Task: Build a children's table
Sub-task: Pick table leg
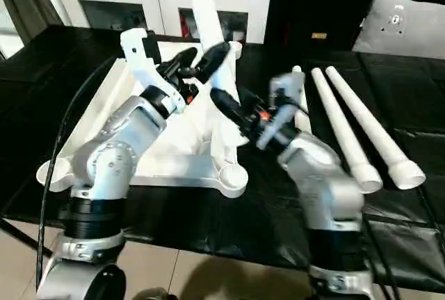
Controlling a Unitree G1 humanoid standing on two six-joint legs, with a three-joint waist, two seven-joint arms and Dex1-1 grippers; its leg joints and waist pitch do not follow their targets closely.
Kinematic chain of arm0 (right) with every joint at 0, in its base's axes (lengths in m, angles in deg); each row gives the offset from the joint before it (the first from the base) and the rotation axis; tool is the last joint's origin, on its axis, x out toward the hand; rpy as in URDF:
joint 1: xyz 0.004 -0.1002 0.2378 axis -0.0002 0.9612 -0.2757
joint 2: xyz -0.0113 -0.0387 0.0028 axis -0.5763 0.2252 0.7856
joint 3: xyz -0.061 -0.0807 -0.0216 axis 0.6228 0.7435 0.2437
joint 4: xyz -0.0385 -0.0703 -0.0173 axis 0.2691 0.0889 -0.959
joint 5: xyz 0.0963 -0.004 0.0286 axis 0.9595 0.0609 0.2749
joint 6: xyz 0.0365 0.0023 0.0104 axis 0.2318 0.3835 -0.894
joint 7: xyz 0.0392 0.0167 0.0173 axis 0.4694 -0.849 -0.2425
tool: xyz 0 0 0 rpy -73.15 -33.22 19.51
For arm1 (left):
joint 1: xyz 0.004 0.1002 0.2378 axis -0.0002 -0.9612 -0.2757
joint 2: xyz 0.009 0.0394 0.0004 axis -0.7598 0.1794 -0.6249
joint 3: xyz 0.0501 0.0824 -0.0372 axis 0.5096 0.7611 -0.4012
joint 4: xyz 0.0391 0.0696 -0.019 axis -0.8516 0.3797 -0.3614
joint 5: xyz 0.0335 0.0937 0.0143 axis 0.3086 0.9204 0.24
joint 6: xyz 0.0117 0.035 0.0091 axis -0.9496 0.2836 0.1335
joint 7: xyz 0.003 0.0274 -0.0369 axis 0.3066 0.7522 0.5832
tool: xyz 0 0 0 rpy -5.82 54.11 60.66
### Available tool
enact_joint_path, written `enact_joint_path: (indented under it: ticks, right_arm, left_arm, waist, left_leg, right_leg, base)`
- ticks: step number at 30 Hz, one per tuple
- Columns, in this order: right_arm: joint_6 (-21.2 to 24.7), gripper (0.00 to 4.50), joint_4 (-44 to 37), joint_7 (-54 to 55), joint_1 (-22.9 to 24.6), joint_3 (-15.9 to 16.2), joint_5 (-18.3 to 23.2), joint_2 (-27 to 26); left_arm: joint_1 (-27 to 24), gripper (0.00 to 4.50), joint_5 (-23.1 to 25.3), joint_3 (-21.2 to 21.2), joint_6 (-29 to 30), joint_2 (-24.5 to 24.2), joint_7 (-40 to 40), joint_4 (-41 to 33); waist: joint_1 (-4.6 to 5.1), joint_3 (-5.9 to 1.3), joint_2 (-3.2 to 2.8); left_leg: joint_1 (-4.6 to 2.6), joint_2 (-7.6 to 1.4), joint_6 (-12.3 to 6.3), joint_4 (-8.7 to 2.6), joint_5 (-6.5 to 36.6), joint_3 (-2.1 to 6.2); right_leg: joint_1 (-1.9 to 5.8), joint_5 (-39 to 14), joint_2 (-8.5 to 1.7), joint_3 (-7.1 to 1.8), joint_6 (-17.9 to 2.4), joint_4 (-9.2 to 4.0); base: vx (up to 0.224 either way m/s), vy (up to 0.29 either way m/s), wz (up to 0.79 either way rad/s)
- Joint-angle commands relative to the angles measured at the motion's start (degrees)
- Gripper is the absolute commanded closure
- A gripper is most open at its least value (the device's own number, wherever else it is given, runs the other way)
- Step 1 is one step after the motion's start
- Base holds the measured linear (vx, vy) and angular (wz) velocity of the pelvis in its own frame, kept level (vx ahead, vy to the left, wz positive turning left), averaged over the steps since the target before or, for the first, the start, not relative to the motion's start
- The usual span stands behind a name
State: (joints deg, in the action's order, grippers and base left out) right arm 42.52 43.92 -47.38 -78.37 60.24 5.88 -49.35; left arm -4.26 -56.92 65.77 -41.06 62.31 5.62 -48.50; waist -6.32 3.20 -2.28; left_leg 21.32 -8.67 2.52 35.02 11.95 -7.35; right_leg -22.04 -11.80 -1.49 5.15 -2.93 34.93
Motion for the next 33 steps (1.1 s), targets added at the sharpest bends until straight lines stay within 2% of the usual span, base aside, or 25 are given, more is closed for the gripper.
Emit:
enact_joint_path:
  ticks: [1,5,9,15,21,33]
  right_arm:
    - [-3.31,2.62,0.31,0.12,-0.74,1.05,-1.94,-0.14]
    - [-9.07,2.62,2.74,0.56,-0.50,3.00,-5.74,-0.40]
    - [-11.64,2.62,4.52,1.59,-0.76,3.56,-6.82,-1.02]
    - [-13.07,2.62,5.28,0.67,-0.88,4.24,-6.92,-1.08]
    - [-14.62,2.62,5.90,-0.02,-0.72,4.94,-7.52,-1.05]
    - [-16.95,2.62,7.20,0.63,-1.35,5.35,-8.95,-0.91]
  left_arm:
    - [0.76,0.79,0.49,-0.91,-1.49,2.14,1.20,0.36]
    - [0.40,1.21,-1.25,-1.35,-2.01,3.49,1.48,-0.66]
    - [-0.20,1.56,-1.99,-0.41,-1.97,3.88,1.03,-1.38]
    - [-0.98,2.06,-2.95,0.68,-1.75,4.44,0.77,-1.60]
    - [-1.51,2.51,-4.81,1.19,-0.46,4.40,0.46,-1.78]
    - [-1.48,2.66,-5.21,0.93,-1.74,3.61,1.55,-1.18]
  waist:
    - [0.01,-4.06,0.89]
    - [0.07,-3.99,0.80]
    - [0.10,-4.01,0.77]
    - [0.23,-3.88,0.71]
    - [0.25,-3.84,0.67]
    - [0.59,-4.03,0.65]
  left_leg:
    - [0.34,-4.04,-5.87,-3.09,-1.34,0.86]
    - [0.32,-4.24,-5.65,-3.16,-0.85,0.91]
    - [0.31,-4.30,-6.13,-3.12,-1.03,0.95]
    - [0.32,-4.27,-6.67,-3.13,-0.39,0.89]
    - [0.31,-4.34,-6.46,-3.18,-0.15,0.92]
    - [0.33,-4.35,-6.37,-3.12,-0.30,0.94]
  right_leg:
    - [3.78,-8.41,-7.15,-3.80,-4.74,-4.67]
    - [3.63,-8.48,-7.15,-3.80,-5.21,-4.59]
    - [3.66,-6.89,-7.20,-3.93,-6.12,-4.33]
    - [3.70,-6.91,-7.21,-3.94,-6.56,-4.44]
    - [3.70,-7.28,-7.20,-3.95,-6.55,-4.41]
    - [3.78,-6.43,-7.17,-3.92,-6.71,-4.29]
  base:
    - [0.000,0.000,0.00]
    - [0.000,0.000,0.00]
    - [0.000,0.000,0.00]
    - [0.000,0.000,0.00]
    - [0.000,0.000,0.00]
    - [0.000,0.000,0.00]
